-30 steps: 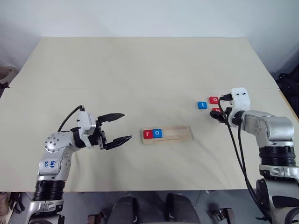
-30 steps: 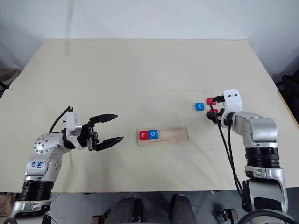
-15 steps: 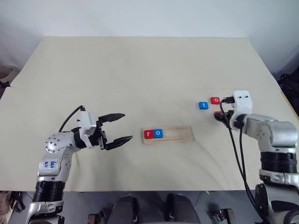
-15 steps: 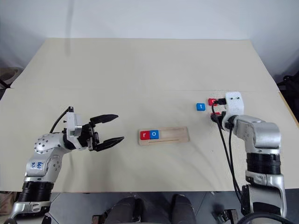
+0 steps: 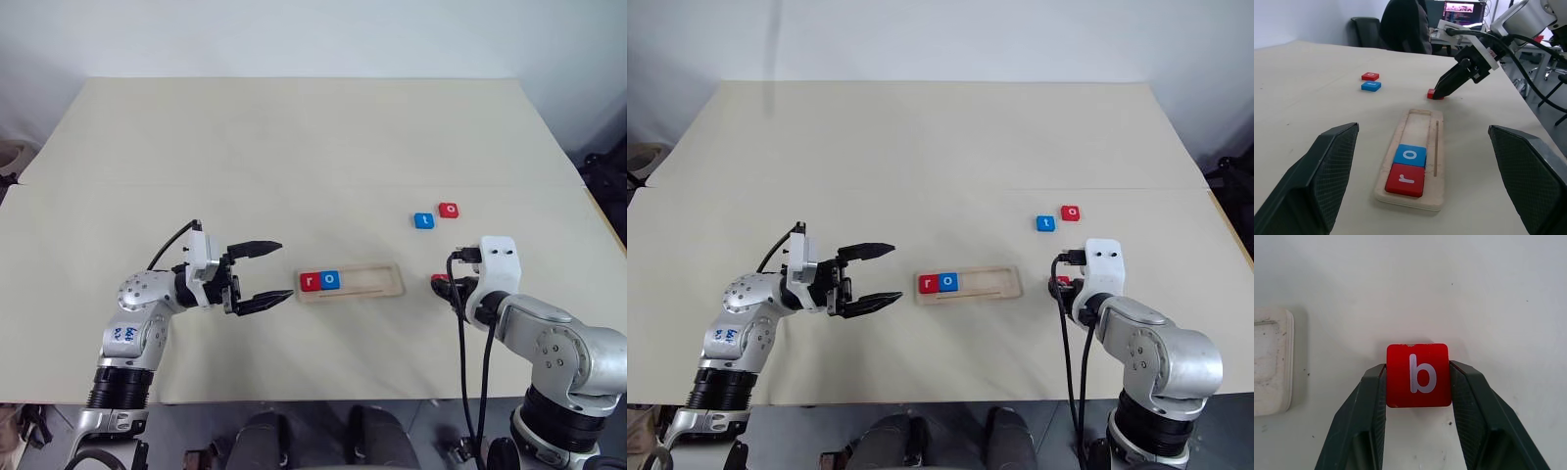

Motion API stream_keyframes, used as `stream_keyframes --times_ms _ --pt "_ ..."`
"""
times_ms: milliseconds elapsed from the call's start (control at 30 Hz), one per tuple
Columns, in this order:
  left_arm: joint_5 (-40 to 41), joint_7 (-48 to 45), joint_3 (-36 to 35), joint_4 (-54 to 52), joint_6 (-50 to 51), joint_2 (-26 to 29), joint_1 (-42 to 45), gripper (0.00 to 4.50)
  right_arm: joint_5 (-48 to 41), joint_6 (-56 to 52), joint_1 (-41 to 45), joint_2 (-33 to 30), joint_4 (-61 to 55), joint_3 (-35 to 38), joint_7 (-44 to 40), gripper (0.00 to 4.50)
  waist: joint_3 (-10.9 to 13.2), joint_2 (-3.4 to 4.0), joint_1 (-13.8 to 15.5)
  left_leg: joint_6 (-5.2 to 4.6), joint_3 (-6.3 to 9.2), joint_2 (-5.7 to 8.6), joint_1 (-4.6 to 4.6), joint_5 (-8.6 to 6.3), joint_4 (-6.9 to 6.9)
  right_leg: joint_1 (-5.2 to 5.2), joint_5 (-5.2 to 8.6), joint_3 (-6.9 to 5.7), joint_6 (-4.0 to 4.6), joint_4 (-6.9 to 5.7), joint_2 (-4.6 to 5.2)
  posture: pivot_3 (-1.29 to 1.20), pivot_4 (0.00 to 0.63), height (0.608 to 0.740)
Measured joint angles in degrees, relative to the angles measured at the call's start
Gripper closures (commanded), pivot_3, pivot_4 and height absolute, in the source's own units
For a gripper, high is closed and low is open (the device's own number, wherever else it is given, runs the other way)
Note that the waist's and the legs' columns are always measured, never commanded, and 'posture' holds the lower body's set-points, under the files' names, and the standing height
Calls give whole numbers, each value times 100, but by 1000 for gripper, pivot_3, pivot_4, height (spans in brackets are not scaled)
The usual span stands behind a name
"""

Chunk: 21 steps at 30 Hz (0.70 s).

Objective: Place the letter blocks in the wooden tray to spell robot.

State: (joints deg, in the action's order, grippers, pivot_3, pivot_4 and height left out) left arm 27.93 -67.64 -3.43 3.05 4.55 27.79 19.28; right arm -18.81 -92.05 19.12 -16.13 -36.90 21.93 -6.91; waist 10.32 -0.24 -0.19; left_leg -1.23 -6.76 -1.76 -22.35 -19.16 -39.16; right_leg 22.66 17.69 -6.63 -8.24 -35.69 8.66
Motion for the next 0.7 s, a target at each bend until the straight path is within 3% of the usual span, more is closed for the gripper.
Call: stream_keyframes --times_ms 133,200,300,400,567,700 --pt "0 -4 -1 0 -2 6 0 0 25 102 39 -186 102 -41 -135 601 0 0 -4 0 -1 1 0 0 0 0 0 1 0 1 0 0 150 740" --pt "0 -3 -7 -1 -13 22 -11 0 -155 147 45 -622 159 -116 -487 45 0 0 -3 0 -1 1 0 0 1 0 0 2 0 3 1 0 150 740" --pt "0 -4 -43 -9 -36 52 -66 0 -486 681 -46 -1589 317 -206 -1341 45 0 0 -1 -2 -1 2 1 -1 3 -2 0 2 -1 8 1 0 150 740" --pt "0 -20 -90 -10 -45 143 -170 0 -689 2004 -483 -2771 794 -356 -2718 45 2 -4 7 -5 -2 3 3 -3 5 -9 -1 0 -2 18 0 0 150 740" --pt "2 -113 -119 -36 -49 224 -194 0 -553 5012 -1013 -3614 2185 -752 -5076 45 4 -10 2 -5 -13 4 9 -3 5 -15 -2 0 -4 18 0 0 150 740" --pt "19 -332 -112 -83 -48 352 -229 0 76 7475 -661 -3895 4024 -1374 -6473 45 5 -11 -4 -5 -16 1 16 -2 1 -20 -2 -1 -5 16 0 0 150 740"
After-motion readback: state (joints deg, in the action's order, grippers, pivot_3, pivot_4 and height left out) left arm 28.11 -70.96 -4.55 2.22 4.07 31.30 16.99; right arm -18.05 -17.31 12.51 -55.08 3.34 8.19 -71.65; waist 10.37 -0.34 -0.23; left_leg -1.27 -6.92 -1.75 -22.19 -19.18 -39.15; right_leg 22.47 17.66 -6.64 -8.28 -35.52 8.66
